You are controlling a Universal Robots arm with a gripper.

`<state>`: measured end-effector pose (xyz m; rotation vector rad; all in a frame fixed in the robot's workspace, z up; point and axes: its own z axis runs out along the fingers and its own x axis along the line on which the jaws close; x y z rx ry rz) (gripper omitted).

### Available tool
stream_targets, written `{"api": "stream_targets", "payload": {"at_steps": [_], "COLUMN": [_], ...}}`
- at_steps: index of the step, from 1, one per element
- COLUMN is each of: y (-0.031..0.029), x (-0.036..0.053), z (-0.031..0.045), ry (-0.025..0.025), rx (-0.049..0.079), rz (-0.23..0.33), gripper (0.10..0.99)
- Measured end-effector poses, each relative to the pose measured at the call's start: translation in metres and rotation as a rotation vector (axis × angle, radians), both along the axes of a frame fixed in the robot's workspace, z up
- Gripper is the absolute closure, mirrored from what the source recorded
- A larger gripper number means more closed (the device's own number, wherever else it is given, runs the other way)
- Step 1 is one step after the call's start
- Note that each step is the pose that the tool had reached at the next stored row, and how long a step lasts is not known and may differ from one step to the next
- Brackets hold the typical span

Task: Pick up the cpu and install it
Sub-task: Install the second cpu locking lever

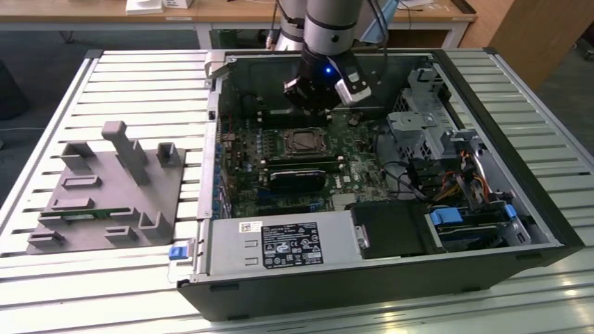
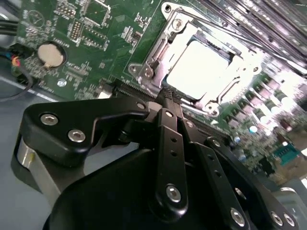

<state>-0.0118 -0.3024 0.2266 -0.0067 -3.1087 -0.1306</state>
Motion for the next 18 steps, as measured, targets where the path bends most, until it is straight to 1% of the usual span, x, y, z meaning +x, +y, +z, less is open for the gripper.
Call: {"api": "stream_targets", "payload": {"at_steps": [2, 3, 5, 6, 8, 13, 14, 18], "y": [-0.0001, -0.0004, -0.0017, -0.0033, -0.0092, -0.0269, -0.0297, -0.0370], "x": [0.0000, -0.0001, -0.0002, -0.0003, -0.0003, -0.0004, -0.0004, -0.0004], "z": [0.0076, 0.0095, 0.0099, 0.0099, 0.0099, 0.0092, 0.0091, 0.0090], "ry": [-0.0001, 0.0001, -0.0003, -0.0002, -0.0003, -0.0003, -0.0003, -0.0003], "rx": [0.000, 0.000, 0.000, 0.000, 0.000, 0.001, 0.001, 0.001], "rz": [0.000, 0.000, 0.000, 0.000, 0.000, 0.000, 0.000, 0.000], "gripper": [0.980, 0.980, 0.980, 0.980, 0.980, 0.980, 0.980, 0.980]}}
